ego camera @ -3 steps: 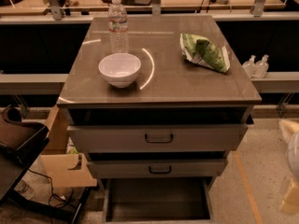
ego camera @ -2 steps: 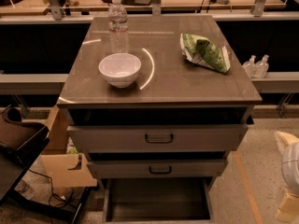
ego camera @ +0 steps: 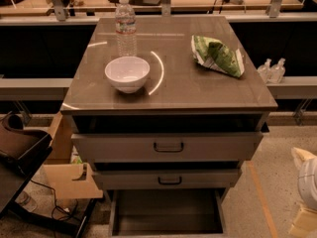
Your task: Close bottom drawer
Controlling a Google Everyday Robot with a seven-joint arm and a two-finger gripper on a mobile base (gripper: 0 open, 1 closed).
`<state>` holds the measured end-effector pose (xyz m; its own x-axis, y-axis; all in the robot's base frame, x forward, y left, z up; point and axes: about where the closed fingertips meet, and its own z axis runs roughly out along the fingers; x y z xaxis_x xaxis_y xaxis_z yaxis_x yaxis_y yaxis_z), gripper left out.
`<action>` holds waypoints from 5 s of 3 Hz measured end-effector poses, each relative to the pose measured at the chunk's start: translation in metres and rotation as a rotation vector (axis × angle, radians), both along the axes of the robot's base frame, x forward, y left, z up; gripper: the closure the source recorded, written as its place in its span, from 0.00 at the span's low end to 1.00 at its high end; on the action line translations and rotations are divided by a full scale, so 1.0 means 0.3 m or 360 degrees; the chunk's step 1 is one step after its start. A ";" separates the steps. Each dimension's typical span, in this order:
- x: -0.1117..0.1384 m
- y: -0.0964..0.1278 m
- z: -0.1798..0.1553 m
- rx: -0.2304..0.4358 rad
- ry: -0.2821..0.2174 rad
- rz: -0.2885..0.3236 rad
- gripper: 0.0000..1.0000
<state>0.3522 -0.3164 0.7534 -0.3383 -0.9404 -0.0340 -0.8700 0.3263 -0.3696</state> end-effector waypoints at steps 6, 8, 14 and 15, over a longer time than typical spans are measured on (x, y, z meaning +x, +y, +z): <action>-0.049 -0.261 -1.022 0.0274 0.0401 0.0069 0.00; -0.118 -0.111 -1.403 0.0155 0.0534 0.0296 0.00; -0.144 0.108 -1.773 0.0418 0.0324 0.0601 1.00; -0.144 0.109 -1.774 0.0416 0.0330 0.0604 1.00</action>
Offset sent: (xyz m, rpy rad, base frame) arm 0.0080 -0.1327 -0.3005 0.2960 0.2769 -0.0978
